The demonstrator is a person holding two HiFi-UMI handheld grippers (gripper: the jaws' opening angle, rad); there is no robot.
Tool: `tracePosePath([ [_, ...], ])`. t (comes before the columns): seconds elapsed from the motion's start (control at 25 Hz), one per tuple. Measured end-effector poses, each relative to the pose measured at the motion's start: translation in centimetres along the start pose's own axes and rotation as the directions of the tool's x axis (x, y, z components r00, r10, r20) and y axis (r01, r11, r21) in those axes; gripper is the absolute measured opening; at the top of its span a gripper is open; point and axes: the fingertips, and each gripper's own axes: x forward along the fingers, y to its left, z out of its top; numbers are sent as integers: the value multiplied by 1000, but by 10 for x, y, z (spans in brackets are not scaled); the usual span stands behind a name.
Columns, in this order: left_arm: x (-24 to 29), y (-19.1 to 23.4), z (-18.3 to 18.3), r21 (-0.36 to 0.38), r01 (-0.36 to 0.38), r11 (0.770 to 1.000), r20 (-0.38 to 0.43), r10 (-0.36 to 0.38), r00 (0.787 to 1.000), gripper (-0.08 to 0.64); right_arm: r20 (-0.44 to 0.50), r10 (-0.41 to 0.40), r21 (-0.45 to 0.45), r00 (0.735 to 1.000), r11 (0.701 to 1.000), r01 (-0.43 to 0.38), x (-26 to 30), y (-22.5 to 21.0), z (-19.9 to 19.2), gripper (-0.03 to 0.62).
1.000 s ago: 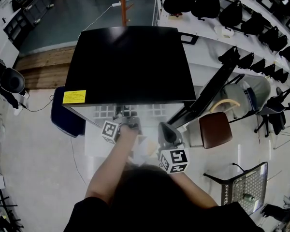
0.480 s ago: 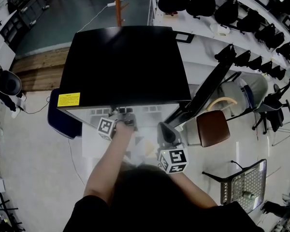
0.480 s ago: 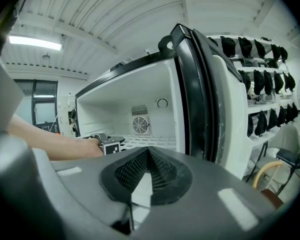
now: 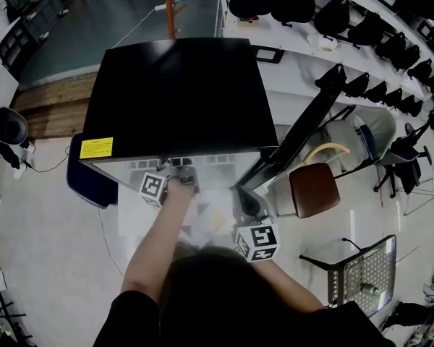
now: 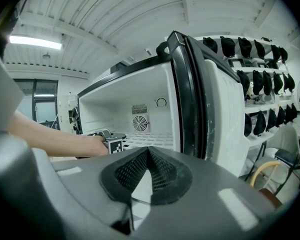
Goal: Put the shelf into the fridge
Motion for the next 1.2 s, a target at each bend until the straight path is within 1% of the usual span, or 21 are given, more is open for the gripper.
tracePosePath([
  [0.08,-2,-1,-1,21,16,1000,-9,-15,1000,50,-3,8,-1,1000,1000,-8,-3,1,-2,2],
  [0.24,-14,-11,-9,59,46,997,-52,-43,998,123,3,31,2,1000,1000,-31,-9,4,-2,2],
  [0.36,-36,-14,-14,106,34,994,-89,-25,996,169,14,46,10,999,999,-46,-14,7,-3,2],
  [0.48,-68,-12,-7,153,22,988,-135,-1,991,183,27,64,7,998,998,-64,-15,18,-2,2],
  [0.6,-105,-17,16,256,27,966,-212,29,977,190,27,70,1,997,998,-70,-9,48,-2,2],
  [0.68,-132,-25,17,324,49,945,-271,44,962,190,26,63,-19,998,998,-62,-12,59,1,2],
  [0.72,-147,-31,8,363,75,929,-308,44,950,189,27,58,-30,998,998,-57,-17,59,3,2],
  [0.76,-163,-38,-5,406,114,907,-351,40,936,185,27,53,-35,998,998,-52,-22,57,4,2],
  [0.84,-193,-55,-29,484,209,849,-433,25,901,181,25,43,-31,999,999,-42,-32,56,4,2],
  [0.88,-206,-64,-36,520,259,814,-466,16,884,173,23,35,-26,999,999,-35,-35,58,3,2],
  [0.96,-225,-83,-37,594,345,727,-511,10,859,154,22,18,-16,1000,1000,-17,-43,67,1,2],
  [1.04,-237,-105,-31,655,406,637,-531,7,847,113,21,5,-10,1000,1000,-5,-53,77,0,2],
  [1.08,-242,-116,-25,679,424,600,-533,5,846,99,21,1,-10,1000,1000,-1,-59,83,-1,2],
  [1.12,-247,-127,-18,698,435,569,-530,1,848,70,22,-1,-12,1000,1000,1,-65,90,-1,2],
  [1.16,-252,-137,-10,712,440,548,-524,-3,852,46,24,-4,-15,1000,1000,4,-70,97,-1,2],
  [1.2,-257,-145,-1,722,441,533,-518,-6,855,20,27,-9,-17,1000,1000,9,-76,104,-1,2],
])
